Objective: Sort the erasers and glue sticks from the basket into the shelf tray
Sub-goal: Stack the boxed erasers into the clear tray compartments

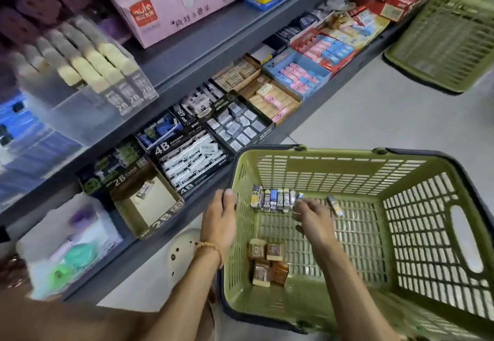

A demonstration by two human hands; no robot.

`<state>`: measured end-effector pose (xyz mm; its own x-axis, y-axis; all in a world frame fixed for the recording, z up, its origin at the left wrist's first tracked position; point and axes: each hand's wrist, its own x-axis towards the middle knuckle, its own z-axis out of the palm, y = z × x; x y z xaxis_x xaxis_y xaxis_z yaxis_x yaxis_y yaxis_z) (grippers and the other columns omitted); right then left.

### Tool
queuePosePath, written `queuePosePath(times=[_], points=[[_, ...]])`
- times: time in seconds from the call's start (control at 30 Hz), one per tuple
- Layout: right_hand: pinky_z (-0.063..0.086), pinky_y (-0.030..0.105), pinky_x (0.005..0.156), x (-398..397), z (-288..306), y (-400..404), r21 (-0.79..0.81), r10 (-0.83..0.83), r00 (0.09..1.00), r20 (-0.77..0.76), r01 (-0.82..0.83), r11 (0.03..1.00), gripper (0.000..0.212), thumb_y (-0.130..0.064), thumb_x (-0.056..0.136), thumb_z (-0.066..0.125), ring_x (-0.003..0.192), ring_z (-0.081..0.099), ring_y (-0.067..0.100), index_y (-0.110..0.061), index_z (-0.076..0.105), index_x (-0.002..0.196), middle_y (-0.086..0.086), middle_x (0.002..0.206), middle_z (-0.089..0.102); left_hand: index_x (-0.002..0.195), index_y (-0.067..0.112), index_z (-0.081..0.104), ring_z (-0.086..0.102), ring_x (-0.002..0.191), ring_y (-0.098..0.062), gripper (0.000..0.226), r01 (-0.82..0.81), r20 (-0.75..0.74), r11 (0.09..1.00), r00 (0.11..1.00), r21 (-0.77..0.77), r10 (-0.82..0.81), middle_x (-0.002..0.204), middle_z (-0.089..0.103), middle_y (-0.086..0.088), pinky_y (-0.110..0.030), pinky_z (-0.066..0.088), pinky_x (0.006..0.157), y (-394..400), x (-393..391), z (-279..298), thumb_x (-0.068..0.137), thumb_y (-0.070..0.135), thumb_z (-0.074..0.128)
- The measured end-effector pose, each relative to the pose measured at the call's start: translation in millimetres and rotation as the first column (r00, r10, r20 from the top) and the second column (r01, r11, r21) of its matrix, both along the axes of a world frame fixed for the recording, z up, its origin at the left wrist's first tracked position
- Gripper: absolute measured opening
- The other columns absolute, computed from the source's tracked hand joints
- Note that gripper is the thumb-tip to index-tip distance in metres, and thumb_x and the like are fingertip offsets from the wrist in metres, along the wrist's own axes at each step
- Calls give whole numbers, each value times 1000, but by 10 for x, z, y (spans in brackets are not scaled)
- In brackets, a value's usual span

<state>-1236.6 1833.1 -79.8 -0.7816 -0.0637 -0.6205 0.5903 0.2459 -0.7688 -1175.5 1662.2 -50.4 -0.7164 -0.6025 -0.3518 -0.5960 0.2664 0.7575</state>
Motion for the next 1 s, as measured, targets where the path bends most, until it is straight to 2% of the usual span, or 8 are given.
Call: queuePosePath(times=[0.1,0.17,0.27,0.4,0.47,0.57,0.77,1.0], points=[[47,38,100,-226,-316,-78,58,10,1000,14,-11,998,31,-24,101,55,110,58,22,-6,58,126,7,116,62,87,22,52,55,80,-15,33,26,-11,999,1000,-37,-26,81,56,5,-31,41,74,-12,-3,-43,103,40,30],[45,32,90,-356,-557,-110,146,-2,1000,5,1,989,37,-25,97,61,104,58,23,-2,56,126,10,117,63,79,27,47,51,73,-9,33,29,-22,999,999,-44,-31,76,53,8,-28,38,67,-7,-1,-57,103,41,29],[47,33,81,-415,-884,-200,298,-4,999,44,-9,954,47,-34,88,73,96,60,27,-2,54,118,15,112,64,87,24,51,54,82,-6,32,25,-37,999,999,-45,-27,86,57,11,-26,38,72,-13,11,-88,102,42,29],[44,45,104,-404,-1153,-367,520,79,994,79,-108,847,81,-56,75,78,120,51,36,-3,52,129,20,128,57,83,38,51,51,80,14,28,4,-19,1000,1000,-28,-5,84,56,20,-4,38,73,-16,24,-107,102,42,31],[36,47,111,-418,-1172,-426,542,78,992,97,-118,832,83,-55,77,78,130,39,37,-5,47,136,20,138,45,86,33,57,60,87,3,37,1,-29,1000,1000,-13,-1,88,63,13,-21,49,83,-30,38,-160,99,54,29],[29,48,116,-476,-1203,-467,519,-4,991,132,-66,852,88,-47,76,82,137,31,40,-3,41,140,23,146,35,92,28,60,65,93,-14,52,-17,-40,1000,999,25,18,93,68,7,-46,54,85,-47,50,-215,89,67,25],[46,48,103,-541,-1376,-499,484,-118,981,152,30,874,76,-41,65,91,116,52,38,-1,53,117,18,126,58,95,27,60,65,92,-13,48,-11,-46,1000,999,16,12,94,67,7,-48,53,85,-30,42,-200,93,61,27],[35,44,102,-511,-1340,-474,490,-63,987,145,-17,872,71,-46,73,84,122,46,37,2,55,116,20,123,59,92,28,59,64,92,-13,53,-24,-34,999,999,30,25,94,67,8,-49,54,85,-27,45,-208,87,67,23]])
